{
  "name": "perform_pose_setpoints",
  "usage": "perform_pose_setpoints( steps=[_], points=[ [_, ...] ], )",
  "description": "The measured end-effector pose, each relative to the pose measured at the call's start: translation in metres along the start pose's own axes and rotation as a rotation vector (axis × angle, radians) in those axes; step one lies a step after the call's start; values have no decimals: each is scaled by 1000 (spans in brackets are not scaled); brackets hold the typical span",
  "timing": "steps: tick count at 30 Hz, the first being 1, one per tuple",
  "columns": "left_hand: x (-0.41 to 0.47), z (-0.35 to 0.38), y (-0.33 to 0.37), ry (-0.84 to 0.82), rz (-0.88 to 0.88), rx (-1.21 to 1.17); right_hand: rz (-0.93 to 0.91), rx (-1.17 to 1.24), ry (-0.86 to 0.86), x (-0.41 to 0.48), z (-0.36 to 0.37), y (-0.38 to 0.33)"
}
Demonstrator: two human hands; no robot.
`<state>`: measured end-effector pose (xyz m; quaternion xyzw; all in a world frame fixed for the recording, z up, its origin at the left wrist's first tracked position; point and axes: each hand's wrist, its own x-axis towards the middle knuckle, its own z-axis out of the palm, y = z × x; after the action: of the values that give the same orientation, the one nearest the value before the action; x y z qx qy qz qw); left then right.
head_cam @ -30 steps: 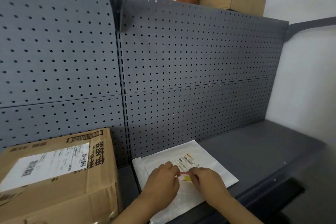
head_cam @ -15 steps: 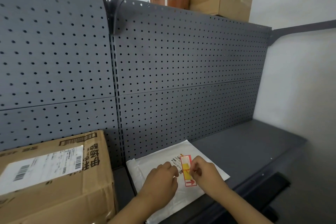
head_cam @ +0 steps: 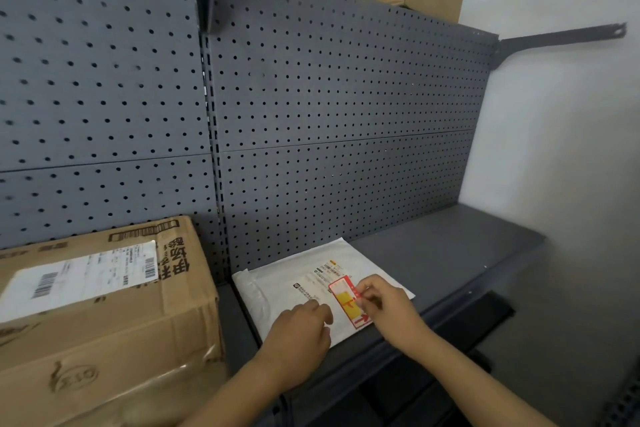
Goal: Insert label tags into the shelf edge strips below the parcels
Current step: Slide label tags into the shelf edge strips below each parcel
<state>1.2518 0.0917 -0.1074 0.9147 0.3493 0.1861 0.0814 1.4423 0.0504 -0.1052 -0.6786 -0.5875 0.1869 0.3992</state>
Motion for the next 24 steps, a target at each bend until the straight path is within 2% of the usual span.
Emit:
perform_pose_setpoints(
  steps=[9,12,17,24],
  points=[
    [-40,3,37,44,-124,101,-129,-97,-4,-30,-7,5],
    [-53,10,56,39,-160,166,-129,-67,-24,-42,-10,8],
    [-72,29,72,33,-208,139,-131,-16,-74,-62,-6,11],
    [-81,49,59,-59,-272,190,-89,49,-141,-76,-3,17]
  ],
)
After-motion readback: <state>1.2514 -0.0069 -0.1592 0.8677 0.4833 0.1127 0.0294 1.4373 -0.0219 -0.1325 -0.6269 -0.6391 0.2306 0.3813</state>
